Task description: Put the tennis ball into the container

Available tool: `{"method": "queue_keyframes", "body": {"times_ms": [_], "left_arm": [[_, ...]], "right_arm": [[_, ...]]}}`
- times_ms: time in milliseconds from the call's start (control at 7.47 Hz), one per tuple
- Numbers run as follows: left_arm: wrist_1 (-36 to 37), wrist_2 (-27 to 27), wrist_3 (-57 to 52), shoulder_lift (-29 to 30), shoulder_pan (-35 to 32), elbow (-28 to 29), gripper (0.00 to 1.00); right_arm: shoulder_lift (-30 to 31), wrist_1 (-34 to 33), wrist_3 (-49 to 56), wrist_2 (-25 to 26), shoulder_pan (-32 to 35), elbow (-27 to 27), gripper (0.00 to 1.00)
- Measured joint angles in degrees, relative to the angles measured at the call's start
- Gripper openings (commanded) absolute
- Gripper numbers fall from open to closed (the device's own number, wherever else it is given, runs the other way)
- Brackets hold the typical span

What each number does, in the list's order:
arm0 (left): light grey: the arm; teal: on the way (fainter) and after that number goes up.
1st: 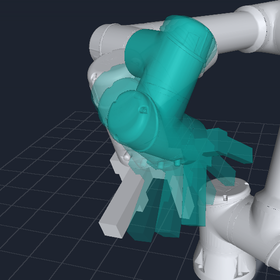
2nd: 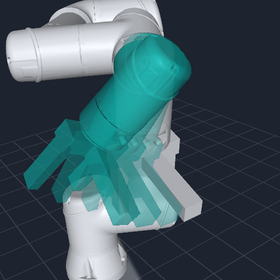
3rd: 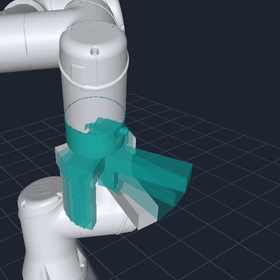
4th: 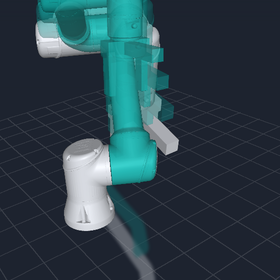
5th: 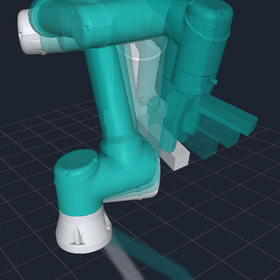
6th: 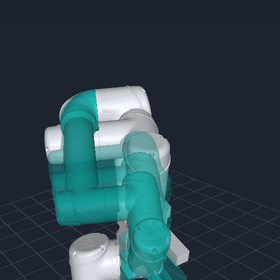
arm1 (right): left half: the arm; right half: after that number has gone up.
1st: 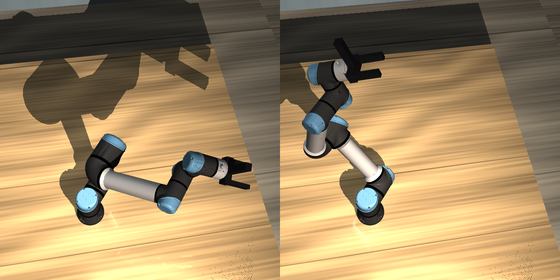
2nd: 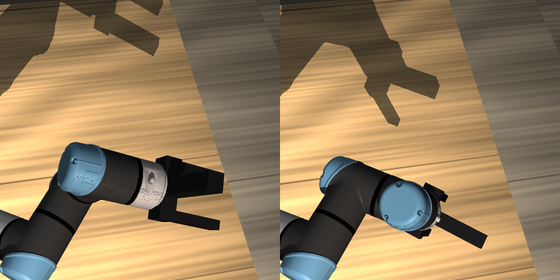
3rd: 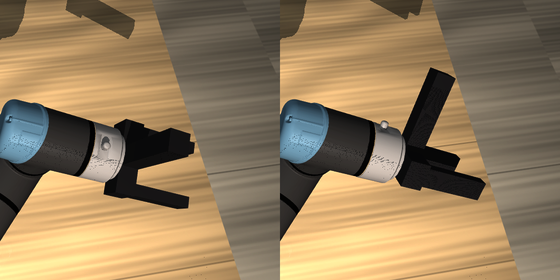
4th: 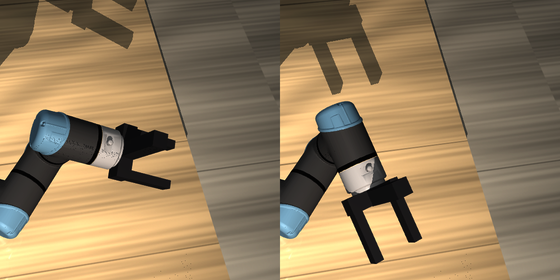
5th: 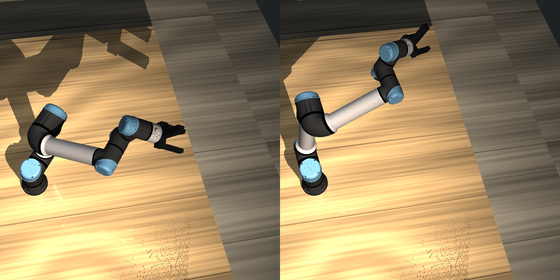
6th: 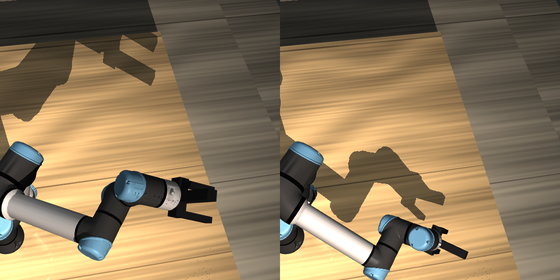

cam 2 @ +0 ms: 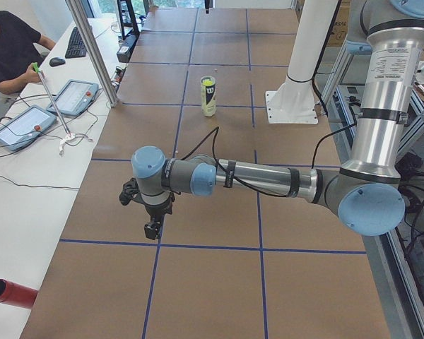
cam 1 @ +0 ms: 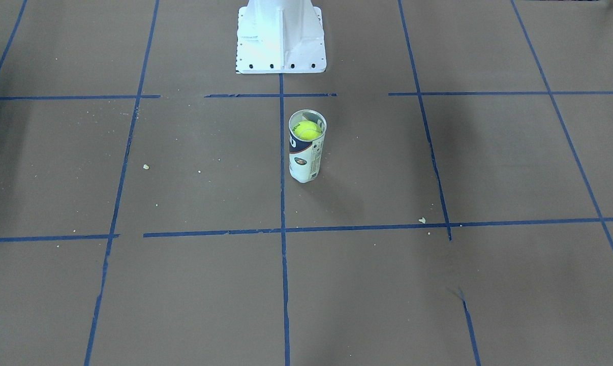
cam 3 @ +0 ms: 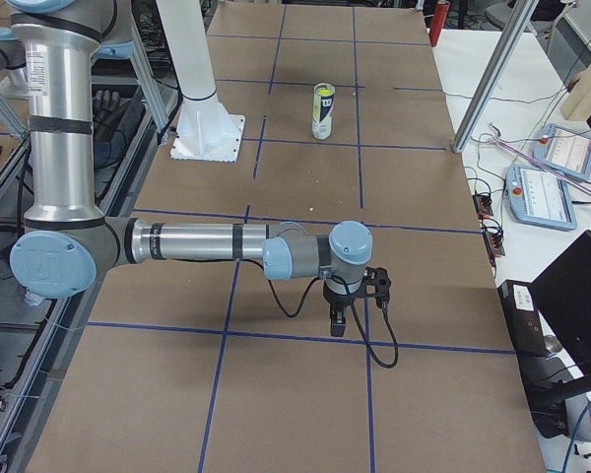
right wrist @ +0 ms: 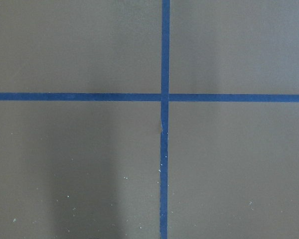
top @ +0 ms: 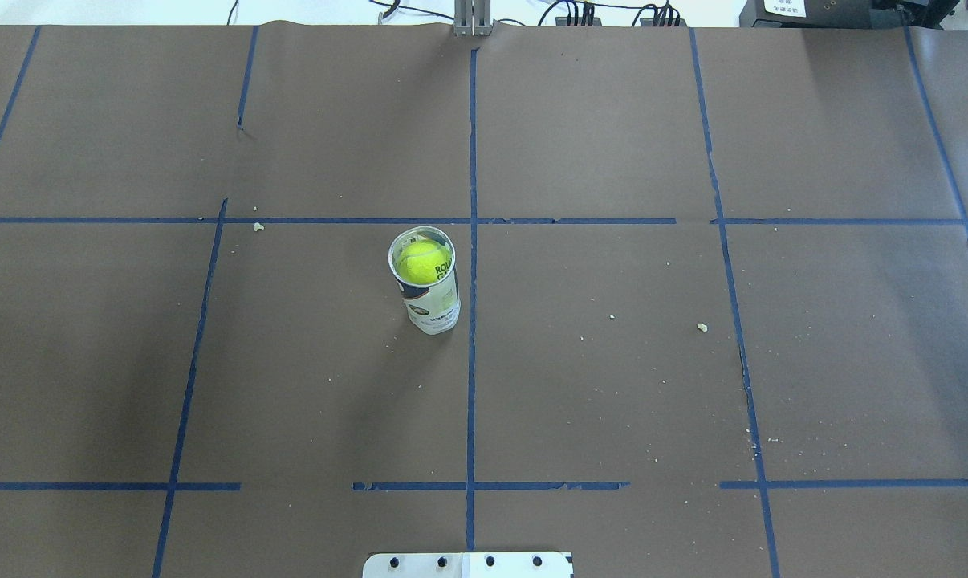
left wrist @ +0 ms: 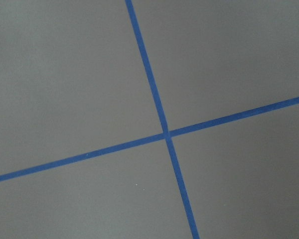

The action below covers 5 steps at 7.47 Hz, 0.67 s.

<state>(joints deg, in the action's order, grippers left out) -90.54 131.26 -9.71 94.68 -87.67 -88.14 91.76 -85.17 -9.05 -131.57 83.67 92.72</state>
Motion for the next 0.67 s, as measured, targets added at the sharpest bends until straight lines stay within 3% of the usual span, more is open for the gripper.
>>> {"method": "queue_keyframes", "body": {"times_ms": [670], "left_arm": [[0.47, 4.56, -0.06, -3.31, -0.61, -0.57, 1.0]], "right_arm": [[0.0, 0.0, 0.0, 0.0, 0.0, 0.0, 1.0]]}}
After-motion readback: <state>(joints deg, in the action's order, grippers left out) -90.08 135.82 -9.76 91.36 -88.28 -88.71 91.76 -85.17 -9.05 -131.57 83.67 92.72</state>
